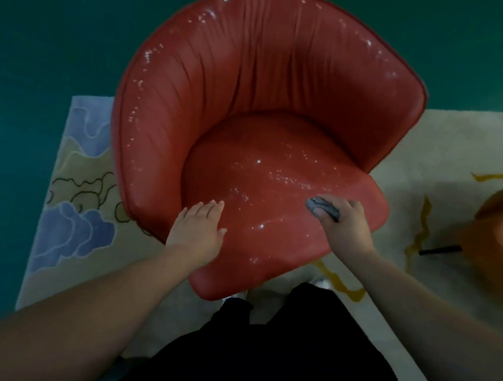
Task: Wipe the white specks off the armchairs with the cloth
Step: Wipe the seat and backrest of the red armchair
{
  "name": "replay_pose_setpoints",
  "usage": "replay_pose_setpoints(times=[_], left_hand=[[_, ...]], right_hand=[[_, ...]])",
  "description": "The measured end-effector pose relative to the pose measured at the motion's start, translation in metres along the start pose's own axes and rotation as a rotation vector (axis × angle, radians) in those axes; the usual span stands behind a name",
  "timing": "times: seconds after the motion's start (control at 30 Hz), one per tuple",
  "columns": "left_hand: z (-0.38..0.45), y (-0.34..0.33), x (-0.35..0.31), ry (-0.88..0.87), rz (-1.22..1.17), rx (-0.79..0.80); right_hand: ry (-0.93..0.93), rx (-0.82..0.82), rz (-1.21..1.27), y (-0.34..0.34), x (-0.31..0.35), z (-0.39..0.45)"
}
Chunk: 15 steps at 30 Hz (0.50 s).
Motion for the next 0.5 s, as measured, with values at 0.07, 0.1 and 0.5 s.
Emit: replay_pose_setpoints(times=[0.07, 0.1, 0.5], left_hand=[[0.001, -0.002, 0.005, 0.04, -0.051, -0.003], [0.002, -0.004, 0.007, 0.061, -0.077, -0.008], [-0.005, -0.055, 0.0, 0.565, -0.352, -0.154]], right_hand=[[0.048, 0.06, -0.019, -0.005, 0.013, 0.016], [0.078, 0.098, -0.031, -0.008, 0.019, 0.024], [0.467, 0.537, -0.251, -0.059, 0.068, 0.12]])
Point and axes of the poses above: each hand's wrist, its own z-axis towards the middle knuckle, its own y-axis out of the back of the hand, x = y × z, the point moved 9 cm from there along z, towards the middle knuckle, and after that the axes turned 5 degrees about -y, right-handed, at the moved point
